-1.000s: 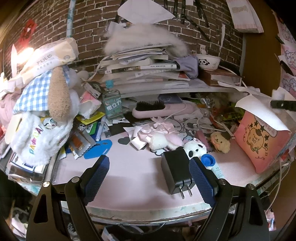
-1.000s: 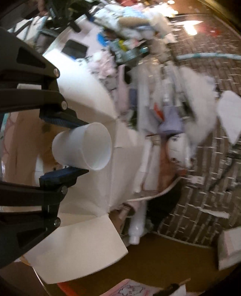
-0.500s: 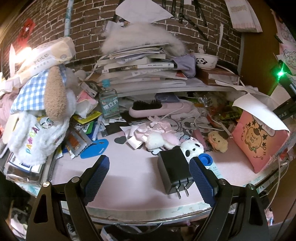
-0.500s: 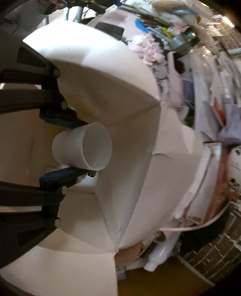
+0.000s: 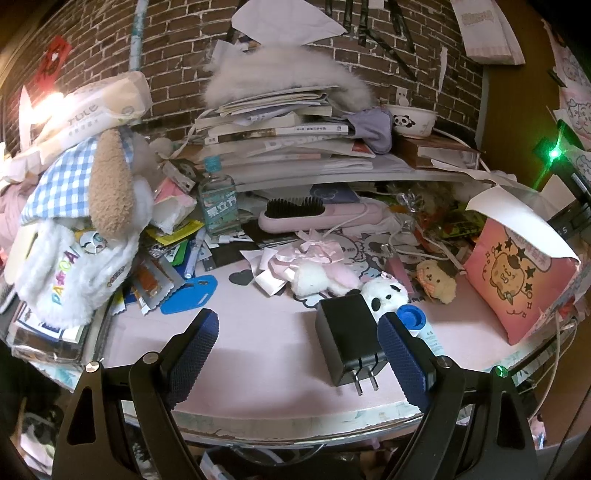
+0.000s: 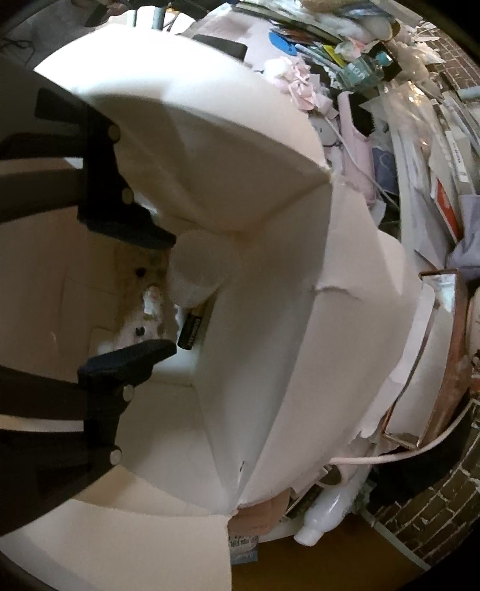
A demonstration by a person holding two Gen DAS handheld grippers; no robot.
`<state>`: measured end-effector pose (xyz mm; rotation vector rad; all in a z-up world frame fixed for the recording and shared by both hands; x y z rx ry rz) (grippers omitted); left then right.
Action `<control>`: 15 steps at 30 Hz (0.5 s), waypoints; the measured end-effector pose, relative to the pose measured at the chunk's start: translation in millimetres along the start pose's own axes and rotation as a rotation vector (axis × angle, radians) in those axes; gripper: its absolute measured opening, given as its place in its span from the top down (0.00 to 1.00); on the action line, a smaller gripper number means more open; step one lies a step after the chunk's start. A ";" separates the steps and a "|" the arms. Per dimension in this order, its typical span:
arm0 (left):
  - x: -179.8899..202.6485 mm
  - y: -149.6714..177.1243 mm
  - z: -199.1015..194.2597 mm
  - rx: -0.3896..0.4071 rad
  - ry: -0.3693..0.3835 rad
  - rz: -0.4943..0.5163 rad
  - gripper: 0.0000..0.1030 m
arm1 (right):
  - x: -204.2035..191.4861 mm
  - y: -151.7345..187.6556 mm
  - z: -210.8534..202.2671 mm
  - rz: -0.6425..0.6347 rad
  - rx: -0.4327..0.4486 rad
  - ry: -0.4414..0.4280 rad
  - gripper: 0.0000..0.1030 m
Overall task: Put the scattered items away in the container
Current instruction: 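Carry the white cup into the white box and open the right tool, then withdraw the right tool from the box back toward the desk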
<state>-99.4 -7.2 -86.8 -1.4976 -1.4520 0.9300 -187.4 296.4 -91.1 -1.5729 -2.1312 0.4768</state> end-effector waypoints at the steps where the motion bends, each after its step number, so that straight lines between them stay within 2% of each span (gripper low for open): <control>1: -0.1 -0.1 -0.2 0.001 0.001 0.000 0.16 | 1.4 -1.1 -1.9 -0.001 0.011 0.008 0.50; 6: 0.0 -0.4 -0.7 0.002 -0.001 -0.001 0.16 | 6.3 -9.6 -20.3 0.011 0.121 0.043 0.49; 12: -0.2 0.1 -0.1 -0.005 -0.002 -0.001 0.16 | -2.0 -21.5 -64.4 0.027 0.356 0.086 0.49; 15: -0.5 0.1 0.6 -0.008 0.001 0.001 0.16 | -14.8 -23.8 -82.8 0.033 0.452 0.073 0.49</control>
Point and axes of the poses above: each gripper's, at about its wrist camera, not at the fingertips, and z roughly the way its jaws point, x to its right, y to its underside, the point moved 9 cm from there along z, roughly the way its jaws point, and after that the axes turned 14 degrees about x, right-handed, at the moved point
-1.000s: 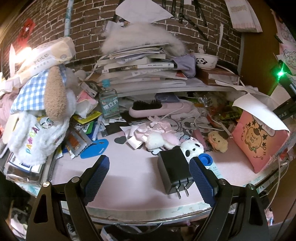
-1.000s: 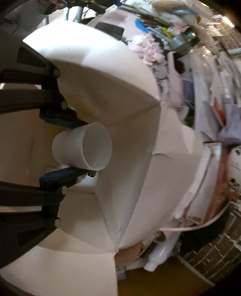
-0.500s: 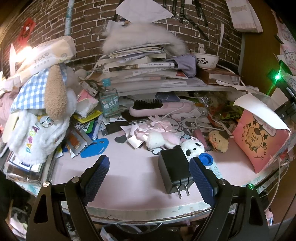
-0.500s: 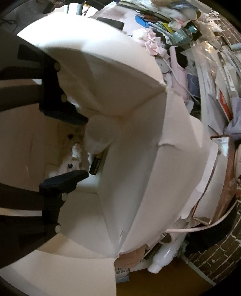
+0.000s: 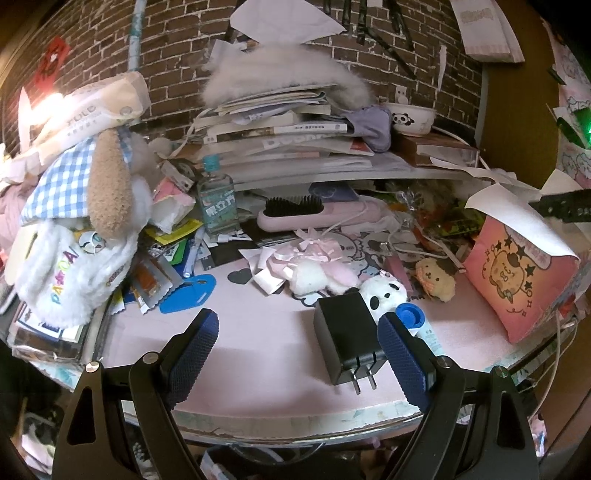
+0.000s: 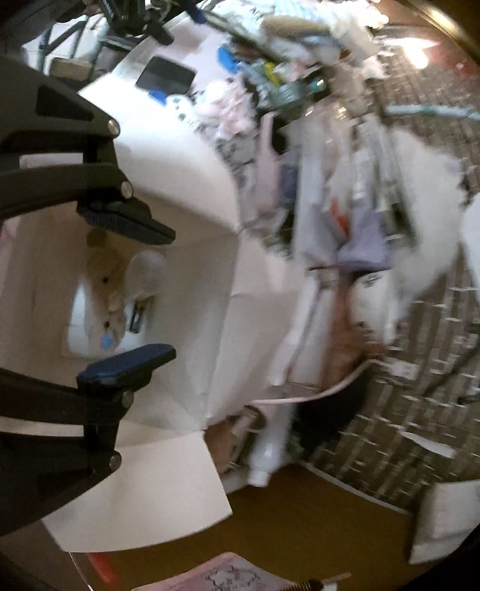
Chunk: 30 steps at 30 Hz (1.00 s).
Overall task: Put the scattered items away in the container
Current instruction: 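Withdraw the right tool from the box back toward the desk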
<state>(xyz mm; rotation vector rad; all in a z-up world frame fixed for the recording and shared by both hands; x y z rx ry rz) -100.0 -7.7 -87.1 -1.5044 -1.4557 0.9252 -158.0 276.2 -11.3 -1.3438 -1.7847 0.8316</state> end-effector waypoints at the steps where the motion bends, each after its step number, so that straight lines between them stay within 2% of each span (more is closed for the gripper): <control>1: 0.0 -0.1 0.0 0.000 0.000 0.001 0.16 | -4.4 -2.6 -6.5 0.007 0.030 -0.012 0.49; 3: 0.0 -0.1 0.1 0.000 -0.001 -0.002 0.16 | -18.5 -7.0 -19.9 0.017 0.094 -0.052 0.49; 8: -1.2 -0.4 0.8 0.000 -0.006 -0.003 0.16 | -65.4 -16.6 -54.2 0.046 0.248 -0.219 0.49; 10: -2.5 -0.7 1.0 -0.001 -0.008 -0.004 0.16 | -83.9 -15.5 -66.0 0.057 0.285 -0.276 0.49; 16: -5.2 0.1 2.1 -0.006 -0.014 -0.003 0.16 | -127.7 1.1 -84.3 0.052 0.356 -0.357 0.49; 19: -6.7 1.8 3.7 -0.010 -0.017 -0.005 0.16 | -152.0 18.0 -88.4 0.058 0.358 -0.441 0.49; 22: -8.2 5.1 7.1 -0.019 -0.016 -0.008 0.16 | -170.2 34.8 -87.5 0.064 0.347 -0.488 0.48; 30: 1.0 21.7 20.8 -0.041 0.051 -0.024 0.16 | -191.1 75.0 -67.4 0.098 0.247 -0.526 0.46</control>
Point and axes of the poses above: each gripper's, at about its wrist camera, not at the fingertips, and z roughly the way its jaws point, x to its right, y to its underside, the point moved 9 cm from there along z, roughly the way its jaws point, and after that the axes turned 14 degrees about x, right-handed, at the moved point
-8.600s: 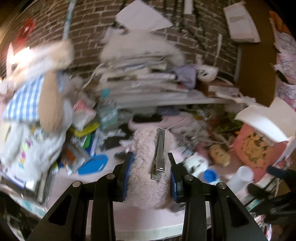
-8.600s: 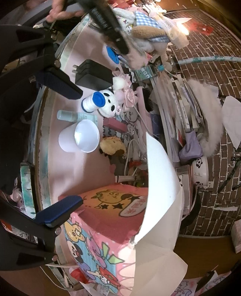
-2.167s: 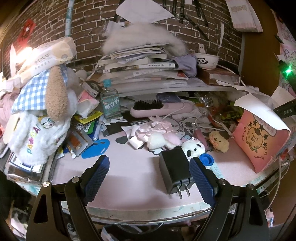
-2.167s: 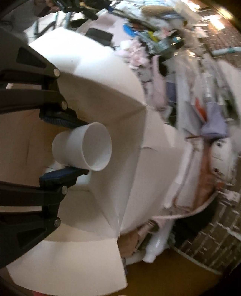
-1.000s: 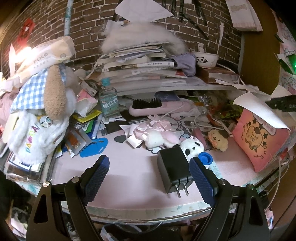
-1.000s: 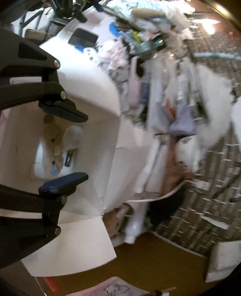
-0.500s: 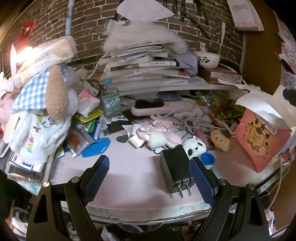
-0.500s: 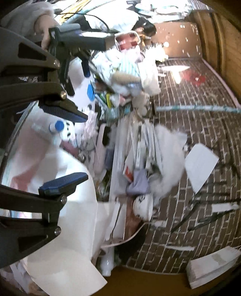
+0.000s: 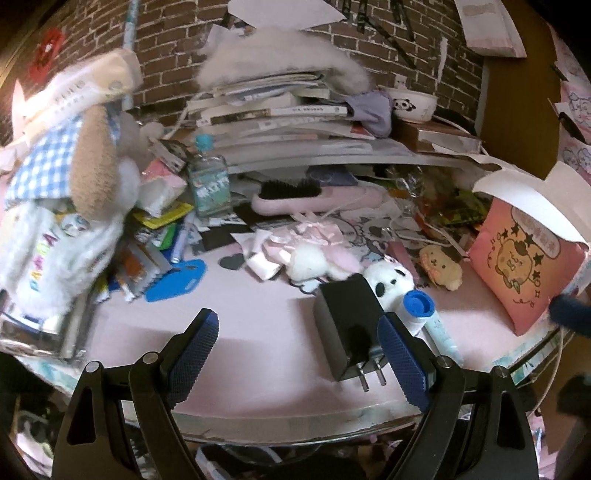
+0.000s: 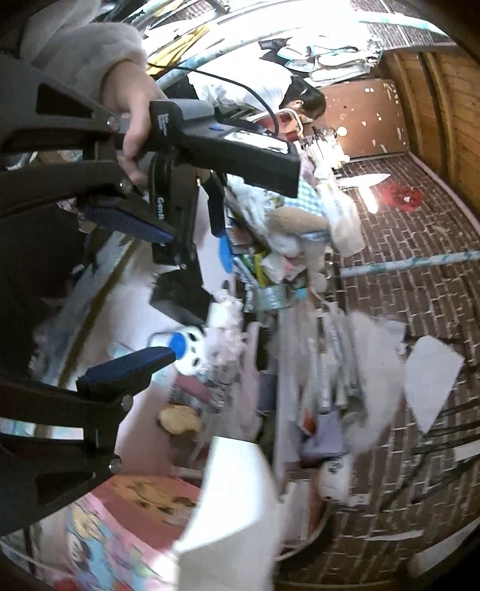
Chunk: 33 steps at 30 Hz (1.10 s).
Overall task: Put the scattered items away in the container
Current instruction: 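Withdraw the right tool from the box back toward the desk, then grasp the black charger plug with the left tool and lift it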
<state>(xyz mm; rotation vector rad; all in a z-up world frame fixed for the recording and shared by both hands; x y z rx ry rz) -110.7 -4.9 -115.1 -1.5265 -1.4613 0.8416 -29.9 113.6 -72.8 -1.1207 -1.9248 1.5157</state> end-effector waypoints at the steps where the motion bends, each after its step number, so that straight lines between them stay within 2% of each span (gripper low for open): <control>1: 2.4 3.1 2.5 -0.007 0.014 -0.005 0.16 | 0.9 3.4 0.9 -0.001 -0.005 0.007 0.46; 4: 13.2 7.7 7.5 -0.004 0.070 -0.028 0.16 | 5.6 7.8 0.7 -0.003 -0.007 0.026 0.46; 11: 31.4 13.5 21.4 -0.016 0.115 -0.038 0.18 | 17.7 7.7 -1.0 0.033 -0.012 0.040 0.45; 14: 34.5 17.8 28.5 -0.028 0.107 -0.029 0.34 | 17.5 8.5 -1.2 0.035 -0.016 0.038 0.45; 18: 32.0 24.0 36.1 -0.042 0.098 -0.041 0.48 | 16.5 8.8 -1.3 0.031 -0.015 0.036 0.45; 28: 32.7 25.1 37.5 -0.022 0.092 -0.026 0.54 | 21.2 16.1 7.6 0.045 -0.028 0.055 0.42; 33: 28.7 24.3 37.2 -0.014 0.070 -0.017 0.66 | 27.0 22.2 16.6 0.070 -0.038 0.068 0.42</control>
Point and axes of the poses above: each gripper's, at about its wrist camera, not at the fingertips, and z roughly the way its jaws point, x to its right, y to its underside, the point moved 9 cm from there along z, roughly the way its jaws point, and after that the axes turned 14 degrees about x, right-handed, at the moved point
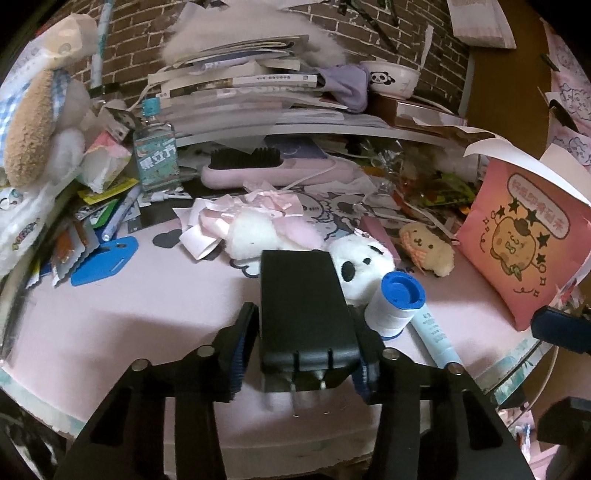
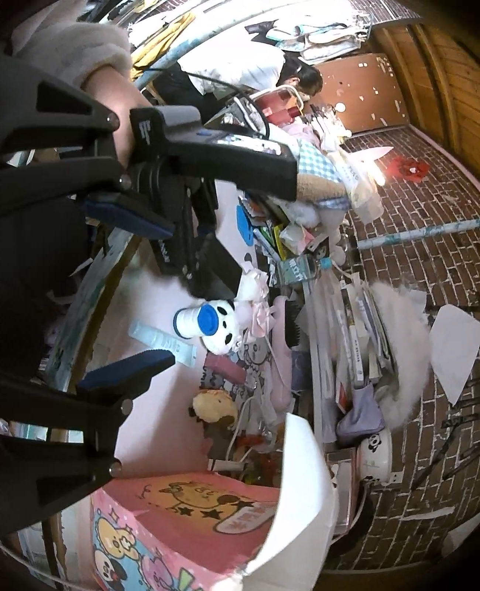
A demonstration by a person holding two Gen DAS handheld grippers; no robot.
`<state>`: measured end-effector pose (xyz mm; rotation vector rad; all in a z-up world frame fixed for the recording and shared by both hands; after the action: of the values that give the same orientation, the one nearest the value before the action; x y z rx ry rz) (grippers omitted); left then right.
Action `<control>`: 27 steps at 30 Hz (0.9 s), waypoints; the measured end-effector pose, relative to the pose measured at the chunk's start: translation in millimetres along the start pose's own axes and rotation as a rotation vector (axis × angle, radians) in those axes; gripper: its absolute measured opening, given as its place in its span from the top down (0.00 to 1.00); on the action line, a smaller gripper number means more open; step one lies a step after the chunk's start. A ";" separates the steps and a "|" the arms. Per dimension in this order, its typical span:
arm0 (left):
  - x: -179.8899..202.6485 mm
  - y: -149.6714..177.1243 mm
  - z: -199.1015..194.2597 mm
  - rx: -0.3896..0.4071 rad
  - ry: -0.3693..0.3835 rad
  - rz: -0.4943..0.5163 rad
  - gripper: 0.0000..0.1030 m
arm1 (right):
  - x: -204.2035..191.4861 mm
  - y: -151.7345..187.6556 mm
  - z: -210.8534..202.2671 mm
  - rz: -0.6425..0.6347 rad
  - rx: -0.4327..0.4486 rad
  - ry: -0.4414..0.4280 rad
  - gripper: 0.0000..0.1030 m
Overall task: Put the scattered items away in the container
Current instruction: 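Grasp the black charger plug with the left tool and lift it, then carry the black charger into the white box and open the left tool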
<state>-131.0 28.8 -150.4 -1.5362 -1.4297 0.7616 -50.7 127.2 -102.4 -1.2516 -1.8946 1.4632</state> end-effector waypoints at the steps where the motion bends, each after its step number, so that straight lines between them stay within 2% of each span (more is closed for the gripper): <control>1: -1.1 -0.2 -0.3 0.002 -0.002 0.003 0.66 | 0.6 0.9 1.4 0.005 -0.004 -0.001 0.42; 15: -8.5 -3.6 -4.7 0.015 -0.002 -0.008 0.67 | 5.5 2.7 7.1 0.016 -0.009 0.008 0.42; 20: -14.8 -20.7 -14.1 0.048 -0.006 -0.002 0.67 | 6.9 4.2 11.4 0.024 -0.013 0.007 0.42; 27: -8.1 -61.3 -28.3 0.112 0.015 0.043 0.67 | 9.6 6.6 16.7 0.030 -0.023 0.007 0.42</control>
<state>-134.3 12.6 -84.5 -1.4878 -1.3244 0.8407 -65.9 126.8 -116.0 -1.2992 -1.9004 1.4543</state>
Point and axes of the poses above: each gripper's, at about its wrist camera, not at the fingertips, and z roughly the way its jaws point, x to its right, y to its underside, the point moved 9 cm from there along z, roughly the way its jaws point, and after that the axes turned 14 degrees about x, right-handed, at the moved point
